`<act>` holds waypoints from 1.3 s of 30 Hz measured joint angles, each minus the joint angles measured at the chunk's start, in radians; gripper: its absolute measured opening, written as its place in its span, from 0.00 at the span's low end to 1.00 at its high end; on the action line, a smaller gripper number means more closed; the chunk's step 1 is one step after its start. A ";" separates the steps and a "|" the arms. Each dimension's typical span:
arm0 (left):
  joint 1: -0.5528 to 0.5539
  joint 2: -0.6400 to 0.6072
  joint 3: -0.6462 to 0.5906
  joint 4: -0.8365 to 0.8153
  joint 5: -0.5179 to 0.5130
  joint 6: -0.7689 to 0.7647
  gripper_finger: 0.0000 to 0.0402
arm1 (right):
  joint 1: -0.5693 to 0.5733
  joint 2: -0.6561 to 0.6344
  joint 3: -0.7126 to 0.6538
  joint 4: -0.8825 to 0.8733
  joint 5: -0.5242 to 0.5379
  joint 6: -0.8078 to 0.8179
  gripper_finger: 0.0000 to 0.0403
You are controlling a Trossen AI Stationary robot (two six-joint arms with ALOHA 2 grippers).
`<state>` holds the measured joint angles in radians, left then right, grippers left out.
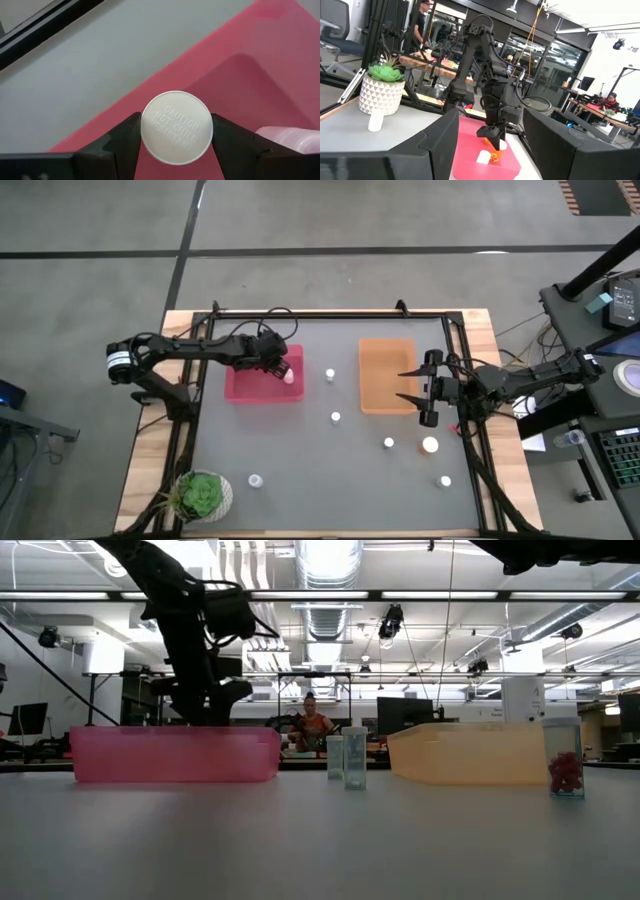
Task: Pick and place medicine bottles into bin by pill shape (circle, oval)
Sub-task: Put the left orange pill into the pink bin, then put the top blue pill into the orange bin
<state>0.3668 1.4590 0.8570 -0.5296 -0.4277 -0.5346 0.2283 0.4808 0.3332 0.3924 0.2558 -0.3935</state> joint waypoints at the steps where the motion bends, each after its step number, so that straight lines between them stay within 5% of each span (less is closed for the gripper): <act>1: 0.000 0.000 0.000 0.000 -0.001 0.000 0.49 | 0.000 0.000 0.000 0.000 0.000 0.000 0.53; 21: 0.000 -0.008 0.002 -0.005 -0.001 0.018 0.65 | 0.000 0.000 0.000 0.000 0.000 -0.001 0.53; 39: -0.056 -0.245 0.051 -0.020 0.029 0.088 0.65 | 0.000 0.001 0.000 0.001 0.010 0.003 0.53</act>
<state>0.3103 1.2140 0.9085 -0.5494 -0.3991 -0.4468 0.2279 0.4816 0.3332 0.3932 0.2661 -0.3909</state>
